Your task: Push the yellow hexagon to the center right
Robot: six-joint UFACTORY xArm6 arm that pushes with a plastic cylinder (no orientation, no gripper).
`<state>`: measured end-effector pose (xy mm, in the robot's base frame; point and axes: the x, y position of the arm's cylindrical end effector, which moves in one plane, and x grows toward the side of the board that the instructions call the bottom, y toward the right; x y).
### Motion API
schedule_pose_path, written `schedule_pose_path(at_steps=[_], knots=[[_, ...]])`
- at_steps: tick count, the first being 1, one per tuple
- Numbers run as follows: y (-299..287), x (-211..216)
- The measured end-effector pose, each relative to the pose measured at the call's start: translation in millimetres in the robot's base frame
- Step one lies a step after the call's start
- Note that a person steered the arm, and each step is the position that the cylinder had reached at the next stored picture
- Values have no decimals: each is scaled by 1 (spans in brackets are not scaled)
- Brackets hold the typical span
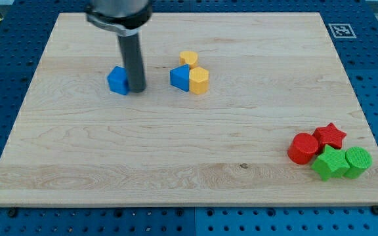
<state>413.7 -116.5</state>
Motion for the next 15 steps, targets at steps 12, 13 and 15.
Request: schedule_pose_path(at_steps=[12,13,15], knots=[[309,29],[341,29],[340,51]])
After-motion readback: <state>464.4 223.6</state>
